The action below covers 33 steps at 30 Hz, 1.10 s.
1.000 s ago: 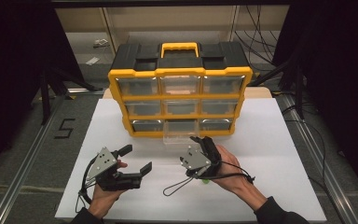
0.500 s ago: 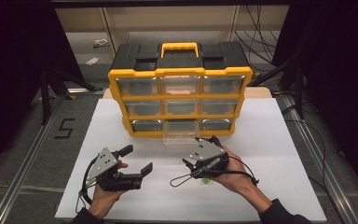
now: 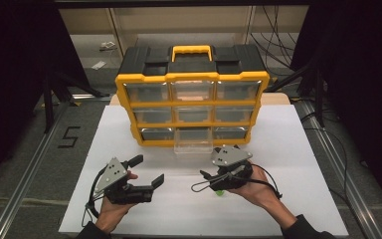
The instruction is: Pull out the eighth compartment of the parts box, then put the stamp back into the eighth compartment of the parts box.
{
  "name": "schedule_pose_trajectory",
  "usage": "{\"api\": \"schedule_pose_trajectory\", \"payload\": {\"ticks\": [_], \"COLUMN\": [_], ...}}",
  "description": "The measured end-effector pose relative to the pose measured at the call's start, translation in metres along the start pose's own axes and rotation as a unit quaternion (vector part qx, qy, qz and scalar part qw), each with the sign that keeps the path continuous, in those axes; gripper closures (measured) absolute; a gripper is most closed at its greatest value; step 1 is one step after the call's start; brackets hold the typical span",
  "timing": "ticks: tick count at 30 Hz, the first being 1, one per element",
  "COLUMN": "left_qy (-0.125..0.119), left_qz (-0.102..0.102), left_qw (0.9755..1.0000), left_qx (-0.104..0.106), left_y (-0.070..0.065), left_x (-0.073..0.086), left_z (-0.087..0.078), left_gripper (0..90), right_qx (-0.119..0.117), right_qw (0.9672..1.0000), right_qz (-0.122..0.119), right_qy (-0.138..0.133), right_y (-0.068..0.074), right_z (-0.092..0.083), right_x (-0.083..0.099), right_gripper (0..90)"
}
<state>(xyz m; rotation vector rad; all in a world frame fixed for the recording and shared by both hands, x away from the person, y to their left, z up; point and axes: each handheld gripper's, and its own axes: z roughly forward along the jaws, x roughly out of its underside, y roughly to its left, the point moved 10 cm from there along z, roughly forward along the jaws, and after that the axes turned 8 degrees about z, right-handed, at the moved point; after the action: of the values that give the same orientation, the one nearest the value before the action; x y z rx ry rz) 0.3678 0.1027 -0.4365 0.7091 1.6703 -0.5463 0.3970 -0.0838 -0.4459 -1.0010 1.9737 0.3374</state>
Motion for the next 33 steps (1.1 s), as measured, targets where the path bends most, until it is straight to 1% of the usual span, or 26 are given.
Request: {"api": "schedule_pose_trajectory", "payload": {"ticks": [3, 5, 12, 14, 19, 22, 28, 31, 33], "left_qy": [0.000, 0.000, 0.002, 0.001, 0.002, 0.001, 0.001, 0.002, 0.002], "left_qz": [0.000, 0.000, 0.005, 0.005, 0.003, 0.004, 0.004, 0.005, 0.007], "left_qw": [1.0000, 1.0000, 1.0000, 1.0000, 1.0000, 1.0000, 1.0000, 1.0000, 0.9999], "left_qx": [-0.001, 0.000, 0.004, 0.004, 0.004, 0.005, 0.005, 0.007, 0.007], "left_y": [0.000, 0.000, -0.002, -0.002, -0.002, -0.002, -0.002, -0.003, -0.003], "left_x": [0.000, 0.000, 0.000, 0.000, 0.000, 0.000, 0.000, 0.000, 0.000], "left_z": [-0.001, -0.001, 0.000, -0.001, -0.001, 0.000, 0.000, 0.000, 0.000], "left_gripper": [6.8, 6.8, 6.8, 6.8, 6.8, 6.8, 6.8, 6.8, 6.8], "right_qx": [-0.005, -0.007, -0.017, -0.017, -0.024, -0.026, -0.036, -0.039, -0.047], "right_qw": [1.0000, 0.9999, 0.9994, 0.9994, 0.9988, 0.9987, 0.9978, 0.9973, 0.9962], "right_qz": [0.007, 0.007, 0.027, 0.028, 0.040, 0.040, 0.045, 0.045, 0.049], "right_qy": [0.003, 0.004, 0.013, 0.015, 0.018, 0.019, 0.033, 0.044, 0.055], "right_y": [-0.001, -0.002, -0.003, -0.004, -0.003, -0.003, -0.001, 0.001, 0.002], "right_z": [-0.003, -0.004, -0.008, -0.009, -0.012, -0.014, -0.018, -0.019, -0.021], "right_x": [0.003, 0.004, 0.011, 0.013, 0.015, 0.017, 0.024, 0.028, 0.033], "right_gripper": [21.9, 21.8, 21.1, 21.0, 20.6, 20.6, 20.0, 19.7, 19.6]}}
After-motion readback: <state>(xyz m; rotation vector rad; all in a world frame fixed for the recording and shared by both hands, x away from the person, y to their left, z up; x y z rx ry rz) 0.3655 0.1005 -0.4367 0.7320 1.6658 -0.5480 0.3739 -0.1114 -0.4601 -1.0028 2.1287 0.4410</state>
